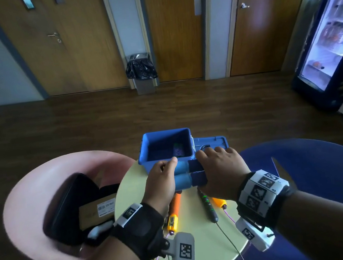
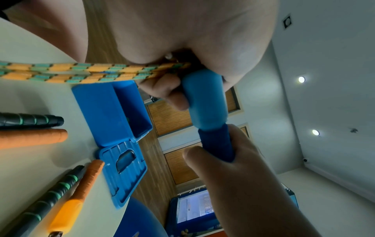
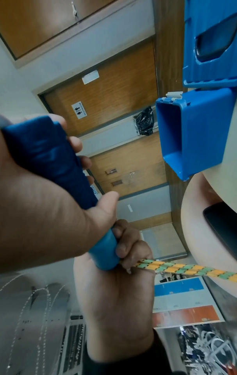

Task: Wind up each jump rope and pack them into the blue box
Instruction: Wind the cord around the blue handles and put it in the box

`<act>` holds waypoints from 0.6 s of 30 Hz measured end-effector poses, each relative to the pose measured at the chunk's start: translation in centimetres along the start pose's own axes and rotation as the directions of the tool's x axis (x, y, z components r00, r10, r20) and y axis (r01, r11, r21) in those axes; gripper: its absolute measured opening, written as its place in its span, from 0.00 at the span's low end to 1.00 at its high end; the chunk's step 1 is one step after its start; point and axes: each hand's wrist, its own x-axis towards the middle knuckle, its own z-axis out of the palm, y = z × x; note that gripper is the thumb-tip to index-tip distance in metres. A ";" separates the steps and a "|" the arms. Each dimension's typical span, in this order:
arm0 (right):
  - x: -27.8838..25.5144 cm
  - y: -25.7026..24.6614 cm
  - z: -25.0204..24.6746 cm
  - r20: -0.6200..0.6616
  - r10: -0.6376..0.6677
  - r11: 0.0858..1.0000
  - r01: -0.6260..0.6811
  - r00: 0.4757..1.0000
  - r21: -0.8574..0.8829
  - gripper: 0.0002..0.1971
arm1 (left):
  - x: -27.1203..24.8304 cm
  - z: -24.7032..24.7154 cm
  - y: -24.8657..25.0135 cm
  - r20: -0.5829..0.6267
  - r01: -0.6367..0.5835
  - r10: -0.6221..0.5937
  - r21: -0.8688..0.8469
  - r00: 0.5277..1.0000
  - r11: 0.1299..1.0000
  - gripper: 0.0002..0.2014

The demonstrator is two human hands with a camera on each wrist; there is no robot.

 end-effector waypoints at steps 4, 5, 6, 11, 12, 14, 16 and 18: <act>0.8 0.3 0.1 -0.022 0.000 1.000 0.000 1.000 0.008 0.26 | 0.5 0.1 0.4 -0.022 -0.027 0.028 0.031 0.999 0.999 0.19; 1.0 0.4 0.0 -0.023 -0.008 1.000 0.008 1.000 0.012 0.25 | 0.7 0.1 0.5 -0.023 -0.031 0.032 0.028 0.999 0.999 0.21; 1.2 0.5 -0.2 -0.019 -0.018 1.000 0.018 1.000 0.019 0.24 | 0.9 0.1 0.6 -0.021 -0.027 0.027 0.028 0.999 0.999 0.23; 1.7 1.1 -0.8 0.014 -0.026 0.996 0.025 1.000 0.090 0.18 | 1.6 0.5 1.2 0.035 -0.002 0.000 0.060 0.999 0.998 0.21; 1.8 1.3 -0.7 0.022 -0.019 0.996 0.017 1.000 0.092 0.17 | 1.8 0.6 1.4 0.044 -0.005 0.002 0.070 0.999 0.998 0.21; 1.8 1.5 -0.6 0.036 -0.009 0.995 0.005 0.999 0.098 0.17 | 2.2 0.8 1.7 0.063 -0.009 0.003 0.092 0.998 0.996 0.18; 1.8 1.8 -0.5 0.034 -0.001 0.994 -0.003 0.999 0.109 0.17 | 2.3 1.0 2.1 0.090 -0.011 0.001 0.109 0.996 0.994 0.17; 1.6 2.2 -0.3 0.016 0.005 0.994 -0.007 1.000 0.112 0.16 | 2.3 1.4 2.1 0.107 -0.013 0.000 0.120 0.994 0.993 0.17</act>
